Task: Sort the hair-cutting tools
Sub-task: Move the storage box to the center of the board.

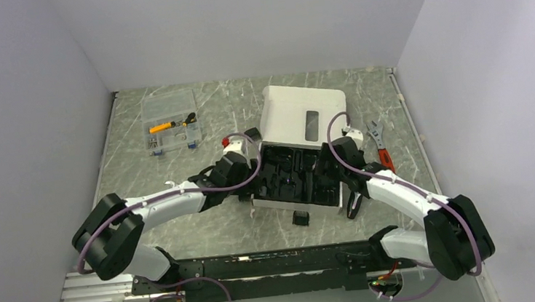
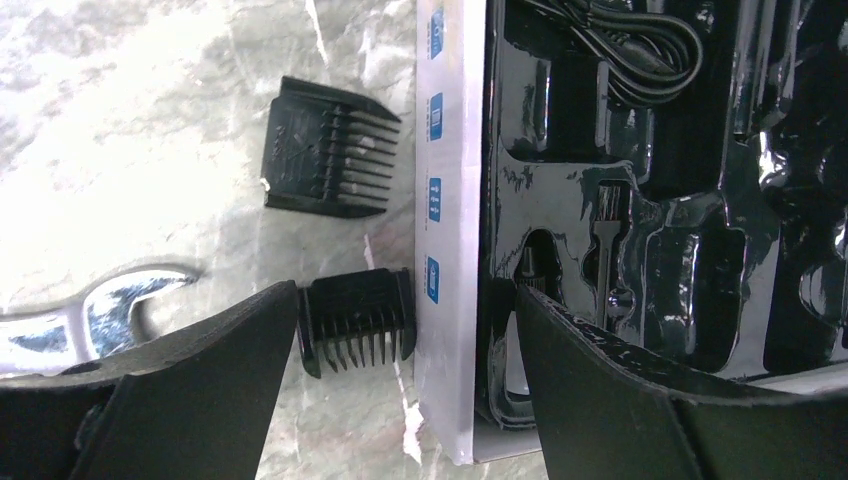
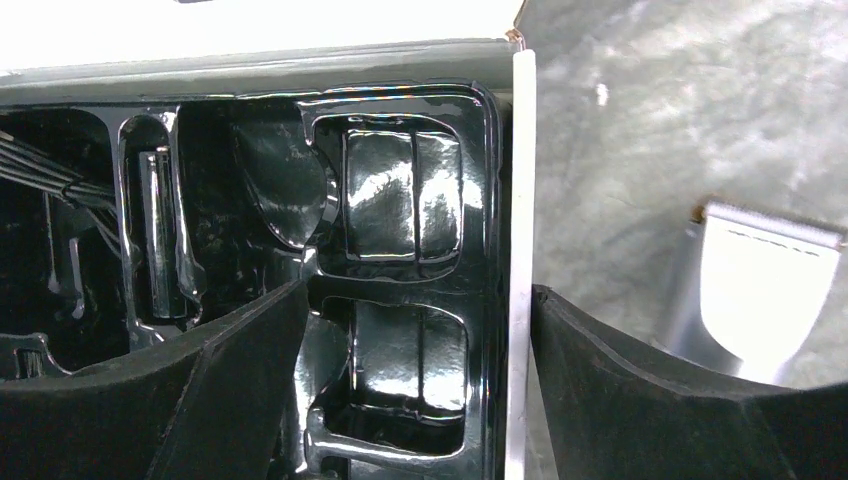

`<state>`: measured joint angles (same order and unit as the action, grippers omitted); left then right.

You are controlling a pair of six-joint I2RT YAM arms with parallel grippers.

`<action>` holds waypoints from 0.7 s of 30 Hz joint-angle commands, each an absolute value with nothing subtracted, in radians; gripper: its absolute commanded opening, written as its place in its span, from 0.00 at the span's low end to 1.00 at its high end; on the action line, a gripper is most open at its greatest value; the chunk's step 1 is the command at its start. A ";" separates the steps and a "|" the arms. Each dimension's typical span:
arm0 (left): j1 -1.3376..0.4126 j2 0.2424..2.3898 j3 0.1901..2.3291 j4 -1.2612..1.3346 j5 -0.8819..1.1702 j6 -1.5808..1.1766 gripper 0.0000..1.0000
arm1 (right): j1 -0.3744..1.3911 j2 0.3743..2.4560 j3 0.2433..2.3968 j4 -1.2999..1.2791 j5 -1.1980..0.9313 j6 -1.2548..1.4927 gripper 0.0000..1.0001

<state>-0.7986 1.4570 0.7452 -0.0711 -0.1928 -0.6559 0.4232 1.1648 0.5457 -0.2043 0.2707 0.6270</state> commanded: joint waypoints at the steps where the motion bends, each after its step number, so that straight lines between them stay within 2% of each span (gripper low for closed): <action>1: -0.799 1.382 0.686 -0.058 -0.231 -0.687 0.85 | 0.446 1.225 0.564 -0.115 0.157 0.598 0.82; 7: -0.798 1.319 0.657 -0.086 -0.253 -0.703 0.85 | 0.470 1.255 0.614 -0.142 0.171 0.590 0.82; 13: -0.798 1.282 0.645 -0.110 -0.273 -0.720 0.87 | 0.467 1.106 0.684 -0.353 0.327 0.614 0.89; 17: -0.798 1.214 0.631 -0.140 -0.331 -0.759 0.91 | 0.459 0.987 0.700 -0.557 0.473 0.717 0.91; 21: -0.799 1.129 0.630 -0.203 -0.388 -0.813 0.99 | 0.440 0.882 0.669 -0.686 0.532 0.811 0.91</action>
<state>-0.7982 1.2140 0.6250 -0.1509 -0.3054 -0.7467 0.4561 0.9562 0.6678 -0.4782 0.4065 0.6941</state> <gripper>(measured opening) 0.979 0.907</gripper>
